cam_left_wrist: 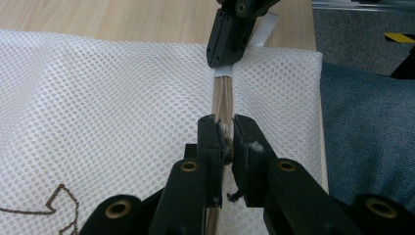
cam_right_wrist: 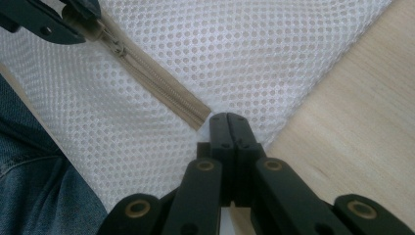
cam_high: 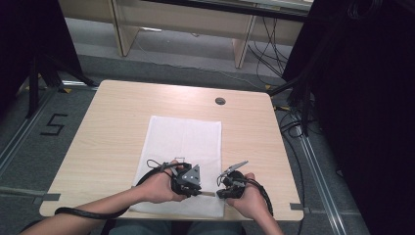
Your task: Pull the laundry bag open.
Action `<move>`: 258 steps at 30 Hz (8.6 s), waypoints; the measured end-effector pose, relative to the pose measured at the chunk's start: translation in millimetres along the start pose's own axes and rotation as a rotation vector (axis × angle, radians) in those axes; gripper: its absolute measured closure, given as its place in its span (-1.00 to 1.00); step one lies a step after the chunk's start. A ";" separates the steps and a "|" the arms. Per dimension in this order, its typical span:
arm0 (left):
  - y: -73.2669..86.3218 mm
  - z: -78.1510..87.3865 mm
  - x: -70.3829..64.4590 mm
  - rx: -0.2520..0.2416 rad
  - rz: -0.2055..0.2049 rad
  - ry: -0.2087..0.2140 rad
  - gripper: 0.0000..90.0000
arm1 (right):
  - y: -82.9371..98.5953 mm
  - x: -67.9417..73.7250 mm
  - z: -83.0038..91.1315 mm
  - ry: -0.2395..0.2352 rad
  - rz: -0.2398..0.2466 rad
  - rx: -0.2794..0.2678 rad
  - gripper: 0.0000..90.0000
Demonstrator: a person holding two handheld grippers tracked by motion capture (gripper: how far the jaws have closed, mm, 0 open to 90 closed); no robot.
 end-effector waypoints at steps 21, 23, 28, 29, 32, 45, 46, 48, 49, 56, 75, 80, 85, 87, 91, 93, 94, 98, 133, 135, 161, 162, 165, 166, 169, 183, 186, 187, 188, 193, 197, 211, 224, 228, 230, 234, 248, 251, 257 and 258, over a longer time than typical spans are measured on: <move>4.5 2.9 -0.3 -0.006 0.018 0.000 0.82 | -0.2 -0.3 -0.1 -0.005 0.000 0.002 1.00; 5.3 2.8 -0.5 -0.010 0.022 -0.002 0.82 | -0.1 -0.2 0.2 -0.006 -0.004 0.004 1.00; 6.7 4.1 0.6 0.000 0.023 0.000 0.82 | -0.2 -0.4 0.1 -0.007 -0.003 0.004 1.00; 6.9 4.5 0.7 -0.006 0.022 -0.002 0.82 | -0.1 -0.2 0.2 -0.007 -0.004 0.004 1.00; 7.8 5.3 1.3 -0.007 0.020 -0.002 0.82 | -0.1 -0.3 0.3 -0.007 -0.005 0.004 1.00; 9.5 5.8 1.5 -0.004 0.012 -0.002 0.82 | 0.0 -0.2 0.2 -0.007 -0.005 0.003 1.00; 9.5 5.7 1.5 -0.004 0.012 -0.002 0.82 | 0.0 -0.2 0.2 -0.007 -0.004 0.003 1.00; 9.9 5.5 1.6 0.001 0.008 -0.003 0.82 | -0.1 -0.2 0.2 -0.007 -0.004 0.003 1.00; 10.1 5.5 1.6 0.003 0.008 -0.004 0.82 | 0.0 -0.1 0.2 -0.007 -0.003 0.003 1.00; 14.6 7.6 2.1 0.000 0.035 -0.001 0.82 | 0.0 0.0 0.2 -0.005 -0.003 0.003 1.00; 21.5 14.2 3.0 0.008 0.019 -0.008 0.82 | 0.2 -0.4 0.1 -0.002 0.006 -0.001 1.00; 23.4 15.6 2.5 0.007 0.033 -0.008 0.82 | 0.0 1.0 0.3 0.001 0.001 0.004 1.00; 27.7 20.3 4.8 0.014 0.040 -0.014 0.82 | -0.1 1.4 0.2 0.007 0.007 0.003 1.00; 28.9 22.2 6.5 0.008 0.034 -0.010 0.82 | -0.1 1.4 0.2 0.007 0.007 0.003 1.00; 29.2 21.4 4.4 0.005 0.048 -0.013 0.82 | -0.1 1.7 0.4 0.009 0.007 0.007 1.00; 29.3 21.9 4.1 0.000 0.052 -0.009 0.82 | 0.0 1.8 0.4 0.009 0.007 0.006 1.00; 29.7 22.2 4.0 0.004 0.049 -0.013 0.82 | 0.0 1.8 0.4 0.009 0.007 0.006 1.00; 30.7 23.3 4.6 -0.001 0.048 -0.013 0.82 | 0.0 1.9 0.5 0.011 0.007 0.006 1.00; 42.3 31.6 4.3 -0.026 0.074 -0.023 0.82 | 0.6 -0.9 1.7 0.034 -0.007 0.022 1.00; 43.4 31.7 4.2 -0.028 0.083 -0.020 0.82 | 0.4 -0.4 1.3 0.032 -0.003 0.016 1.00; 51.3 42.6 4.2 -0.023 0.100 -0.033 0.82 | 0.9 -1.4 2.0 0.038 -0.008 0.021 1.00; 52.0 43.4 4.5 -0.019 0.100 -0.035 0.82 | 0.9 -1.5 2.0 0.038 -0.006 0.020 1.00; 53.4 44.7 4.4 -0.018 0.105 -0.031 0.82 | 0.9 -1.6 2.0 0.038 -0.007 0.019 1.00; 53.9 45.1 4.6 -0.018 0.099 -0.028 0.82 | 0.9 -1.6 2.1 0.039 -0.008 0.021 1.00; 55.2 46.6 5.5 -0.009 0.090 -0.035 0.82 | 0.9 -1.6 2.0 0.037 -0.009 0.020 1.00; 67.0 59.6 9.3 -0.028 0.137 -0.049 0.82 | 1.4 -1.8 2.8 0.045 -0.019 0.029 1.00; 69.2 60.6 8.2 -0.035 0.142 -0.052 0.82 | 0.4 -3.2 1.8 0.037 0.006 0.014 1.00; 69.2 60.4 8.2 -0.034 0.139 -0.051 0.82 | 0.4 -3.2 1.9 0.038 0.006 0.015 1.00; 69.0 60.3 8.2 -0.029 0.135 -0.056 0.82 | 0.5 -3.5 1.9 0.041 0.011 0.015 1.00; 69.3 61.0 8.9 -0.035 0.141 -0.054 0.82 | 0.6 -3.3 1.8 0.038 0.007 0.011 1.00; 70.0 61.1 8.5 -0.028 0.136 -0.052 0.82 | 0.8 -3.7 1.8 0.039 0.012 0.011 1.00; 72.6 62.3 6.7 -0.023 0.138 -0.052 0.82 | 1.4 -1.9 2.9 0.046 -0.015 0.031 1.00; 79.6 66.7 8.3 -0.020 0.150 -0.059 0.82 | 0.8 -3.6 1.7 0.039 0.016 0.012 1.00; 81.2 68.9 9.1 -0.011 0.145 -0.061 0.82 | 0.9 -3.5 1.7 0.040 0.014 0.013 1.00; 82.1 69.4 8.7 -0.018 0.155 -0.066 0.82 | 0.9 -3.6 1.7 0.040 0.015 0.013 1.00; 83.0 70.6 8.8 -0.029 0.166 -0.057 0.82 | 0.8 -3.3 1.9 0.040 0.016 0.014 1.00; 84.0 71.1 8.6 -0.028 0.156 -0.068 0.82 | 0.7 -2.7 1.8 0.046 0.014 0.012 1.00; 85.8 72.5 9.2 -0.023 0.154 -0.068 0.82 | 1.3 -1.4 2.6 0.051 -0.006 0.030 1.00; 88.3 73.5 10.1 -0.025 0.165 -0.070 0.82 | 0.7 -2.7 1.7 0.046 0.018 0.013 1.00; 88.4 74.0 10.3 -0.025 0.166 -0.068 0.82 | 0.8 -2.5 1.9 0.044 0.012 0.014 1.00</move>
Point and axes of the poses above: each handheld gripper's, and its own axes: z roughly backward along the jaws, y roughly out of its underside, x roughly to its left, the point moved 4 cm from there along -z, roughly forward along the jaws, and after that the axes turned 2 degrees about y, right-handed, at the moved point
